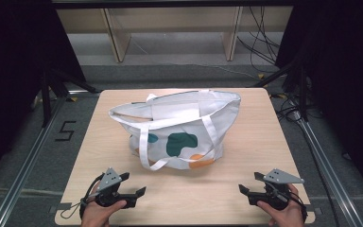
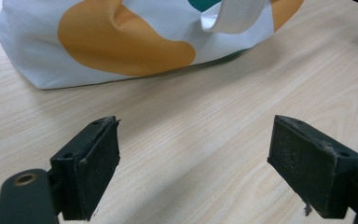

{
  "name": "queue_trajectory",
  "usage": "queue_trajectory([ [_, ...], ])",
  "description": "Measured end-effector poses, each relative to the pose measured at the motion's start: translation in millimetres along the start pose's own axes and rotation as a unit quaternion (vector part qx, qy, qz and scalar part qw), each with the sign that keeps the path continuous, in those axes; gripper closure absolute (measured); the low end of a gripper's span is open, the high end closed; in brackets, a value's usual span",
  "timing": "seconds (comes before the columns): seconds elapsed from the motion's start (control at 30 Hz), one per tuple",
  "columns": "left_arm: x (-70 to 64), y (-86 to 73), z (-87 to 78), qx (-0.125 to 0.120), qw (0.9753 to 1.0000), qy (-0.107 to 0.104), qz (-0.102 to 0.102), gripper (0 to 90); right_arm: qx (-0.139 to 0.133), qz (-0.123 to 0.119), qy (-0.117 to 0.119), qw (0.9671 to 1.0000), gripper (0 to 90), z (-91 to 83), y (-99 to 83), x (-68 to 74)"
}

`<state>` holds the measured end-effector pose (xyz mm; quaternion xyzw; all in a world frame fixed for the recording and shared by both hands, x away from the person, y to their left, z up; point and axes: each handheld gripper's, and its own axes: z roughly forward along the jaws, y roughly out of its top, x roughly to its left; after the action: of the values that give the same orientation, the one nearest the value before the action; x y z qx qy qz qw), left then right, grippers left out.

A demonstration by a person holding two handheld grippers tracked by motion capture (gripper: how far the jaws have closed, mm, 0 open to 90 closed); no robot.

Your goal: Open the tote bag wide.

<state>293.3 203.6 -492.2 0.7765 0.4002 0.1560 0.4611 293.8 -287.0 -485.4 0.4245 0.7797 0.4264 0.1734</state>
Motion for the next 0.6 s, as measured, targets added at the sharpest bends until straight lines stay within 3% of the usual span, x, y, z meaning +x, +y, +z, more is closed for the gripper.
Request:
queue_trajectory([
  [0.17,-0.7,-0.5,1.0,-0.001,0.9999,-0.005,-0.009,15.3,-0.001,0.001,-0.001,1.0,21.7,0.1,-0.2,0.1],
  [0.3,-1.4,-0.6,1.0,-0.004,0.9998,0.002,-0.02,15.3,-0.003,-0.012,-0.005,0.9999,21.8,0.3,-0.1,0.6],
  [0.33,-0.1,-0.2,0.8,-0.005,0.9999,0.0,-0.01,15.4,-0.006,-0.012,-0.007,0.9999,21.8,0.9,-0.4,0.8],
  [0.37,-1.0,-0.5,0.8,-0.005,0.9998,0.001,-0.02,15.7,-0.006,-0.011,-0.006,0.9999,21.8,1.1,-0.5,0.8],
  [0.6,0.8,-0.3,-0.4,-0.002,0.9998,-0.004,-0.019,19.6,-0.008,-0.005,-0.012,0.9999,19.8,0.9,-0.2,-0.4],
])
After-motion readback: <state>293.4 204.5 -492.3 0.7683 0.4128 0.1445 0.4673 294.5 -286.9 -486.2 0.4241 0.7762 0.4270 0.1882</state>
